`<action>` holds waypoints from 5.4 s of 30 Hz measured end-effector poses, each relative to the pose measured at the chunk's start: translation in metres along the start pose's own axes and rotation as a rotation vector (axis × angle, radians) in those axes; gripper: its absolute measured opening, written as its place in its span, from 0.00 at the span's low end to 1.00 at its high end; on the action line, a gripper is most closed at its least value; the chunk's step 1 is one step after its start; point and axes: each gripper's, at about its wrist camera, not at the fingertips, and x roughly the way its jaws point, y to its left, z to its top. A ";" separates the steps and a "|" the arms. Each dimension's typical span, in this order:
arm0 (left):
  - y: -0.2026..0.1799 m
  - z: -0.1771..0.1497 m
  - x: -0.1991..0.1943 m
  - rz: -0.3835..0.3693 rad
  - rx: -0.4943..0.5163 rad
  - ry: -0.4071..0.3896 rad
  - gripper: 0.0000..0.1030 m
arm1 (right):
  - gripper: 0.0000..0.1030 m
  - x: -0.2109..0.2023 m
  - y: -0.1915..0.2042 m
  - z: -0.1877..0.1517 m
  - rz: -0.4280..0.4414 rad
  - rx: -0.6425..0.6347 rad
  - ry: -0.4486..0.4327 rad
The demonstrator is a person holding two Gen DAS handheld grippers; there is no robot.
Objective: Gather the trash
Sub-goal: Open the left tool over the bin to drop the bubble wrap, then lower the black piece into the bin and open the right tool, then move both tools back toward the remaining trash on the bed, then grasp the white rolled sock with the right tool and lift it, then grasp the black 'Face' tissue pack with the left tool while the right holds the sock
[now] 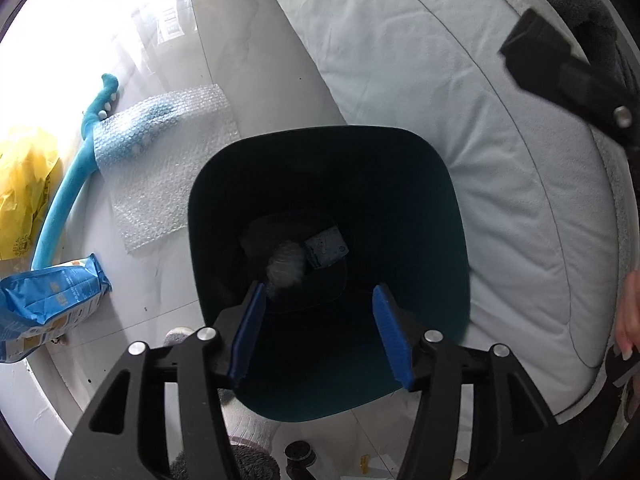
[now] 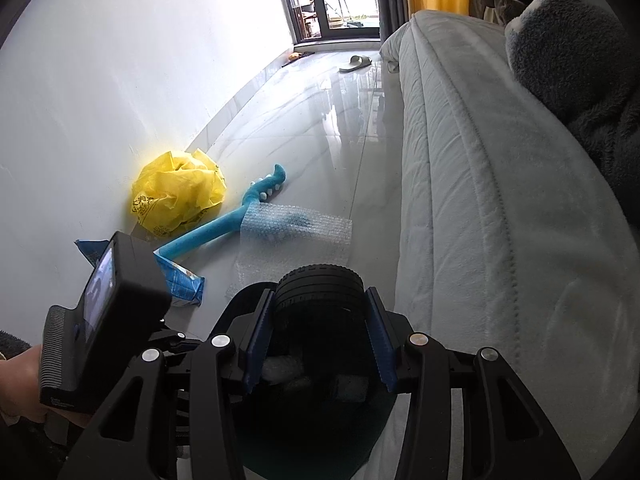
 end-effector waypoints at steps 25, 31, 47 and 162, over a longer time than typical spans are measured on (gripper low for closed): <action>0.036 0.003 -0.098 -0.017 0.000 -0.417 0.63 | 0.45 0.101 0.023 -0.036 -0.005 -0.005 0.233; 0.021 0.015 -0.129 -0.046 0.019 -0.533 0.58 | 0.45 0.107 0.025 -0.042 -0.009 -0.035 0.263; -0.032 0.039 -0.190 -0.097 0.054 -0.760 0.57 | 0.61 0.079 0.032 -0.054 0.048 -0.072 0.304; -0.326 0.099 -0.020 -0.117 0.293 -0.535 0.74 | 0.45 -0.251 -0.260 -0.131 -0.304 0.305 -0.426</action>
